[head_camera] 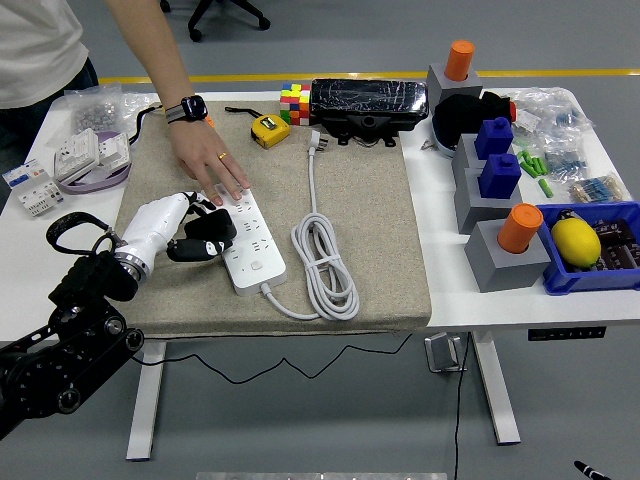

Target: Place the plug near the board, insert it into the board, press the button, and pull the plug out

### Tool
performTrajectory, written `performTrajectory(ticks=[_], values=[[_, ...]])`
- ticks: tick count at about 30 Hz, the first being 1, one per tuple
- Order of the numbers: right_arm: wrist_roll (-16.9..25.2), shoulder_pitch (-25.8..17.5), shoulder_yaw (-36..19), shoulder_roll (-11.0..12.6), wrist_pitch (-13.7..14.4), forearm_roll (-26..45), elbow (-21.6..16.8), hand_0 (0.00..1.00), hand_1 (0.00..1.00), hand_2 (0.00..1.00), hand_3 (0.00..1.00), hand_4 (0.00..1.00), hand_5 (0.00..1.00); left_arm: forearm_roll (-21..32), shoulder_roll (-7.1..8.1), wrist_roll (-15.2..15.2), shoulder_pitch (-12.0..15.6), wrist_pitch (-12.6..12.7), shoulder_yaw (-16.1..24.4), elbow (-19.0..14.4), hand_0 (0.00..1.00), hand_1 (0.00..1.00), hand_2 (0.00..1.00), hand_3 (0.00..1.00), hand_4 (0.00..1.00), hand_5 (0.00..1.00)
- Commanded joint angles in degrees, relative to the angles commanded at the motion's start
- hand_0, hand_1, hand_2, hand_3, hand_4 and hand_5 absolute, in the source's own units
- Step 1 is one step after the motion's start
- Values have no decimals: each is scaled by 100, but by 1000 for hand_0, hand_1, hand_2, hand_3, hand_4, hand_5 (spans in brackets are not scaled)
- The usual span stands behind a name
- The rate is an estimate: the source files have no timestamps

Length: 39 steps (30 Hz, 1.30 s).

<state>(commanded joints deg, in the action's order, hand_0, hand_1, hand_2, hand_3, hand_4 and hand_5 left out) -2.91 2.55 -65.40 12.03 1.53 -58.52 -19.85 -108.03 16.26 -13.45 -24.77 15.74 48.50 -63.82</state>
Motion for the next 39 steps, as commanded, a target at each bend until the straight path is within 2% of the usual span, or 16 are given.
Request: performTrajectory(ticks=[1, 2, 7, 8, 13, 14, 15, 25, 28, 33, 39], values=[[1, 1, 1, -1, 0, 1, -2, 651, 647, 645, 567, 993, 561, -12, -16, 0, -18, 19, -18, 29, 558, 600, 547, 585, 794, 260], [1, 2, 2, -1, 0, 4, -4, 651, 647, 645, 567, 993, 562, -22, -30, 2, -36, 43, -35, 58, 393, 482, 502, 541, 669, 143], [-1, -2, 10, 4, 0, 7, -2, 651, 647, 645, 567, 993, 562, -119, -74, -30, -93, 134, -98, 162, 393, 482, 502, 541, 669, 143], [-1, -3, 11, 4, 0, 6, -2, 651, 647, 645, 567, 993, 562, -128, -77, -35, -96, 149, -101, 169, 332, 441, 440, 508, 625, 66], [-2, 2, 5, 3, 0, 7, 0, 651, 647, 645, 567, 993, 562, -203, -83, -33, -117, 339, -123, 181, 332, 441, 440, 508, 625, 66], [0, 3, 6, 3, 0, 10, -3, 651, 646, 645, 568, 993, 563, -216, -82, -41, -118, 358, -127, 181, 301, 405, 369, 463, 649, 2], [-1, 5, 2, 2, 1, 7, -2, 651, 646, 645, 568, 993, 563, -208, -83, -37, -117, 386, -126, 185, 301, 405, 369, 463, 649, 2], [0, 5, -2, 3, 1, 6, -3, 651, 647, 645, 567, 993, 563, -75, -53, 281, -80, 628, -65, 139, 292, 399, 347, 442, 655, 2], [0, 7, 2, -2, -1, 4, -5, 650, 647, 645, 567, 993, 563, -49, -15, 412, -14, 726, 15, 56, 290, 396, 345, 443, 662, 2], [-1, -4, 5, -2, 0, -4, -3, 650, 646, 645, 567, 993, 563, -142, 94, 422, 164, 747, 248, -150, 291, 403, 350, 449, 679, 2], [-1, -11, -9, -2, 1, -16, -3, 650, 646, 645, 567, 993, 563, -142, 251, 465, 266, 675, 342, -45, 304, 410, 353, 461, 673, 3]])
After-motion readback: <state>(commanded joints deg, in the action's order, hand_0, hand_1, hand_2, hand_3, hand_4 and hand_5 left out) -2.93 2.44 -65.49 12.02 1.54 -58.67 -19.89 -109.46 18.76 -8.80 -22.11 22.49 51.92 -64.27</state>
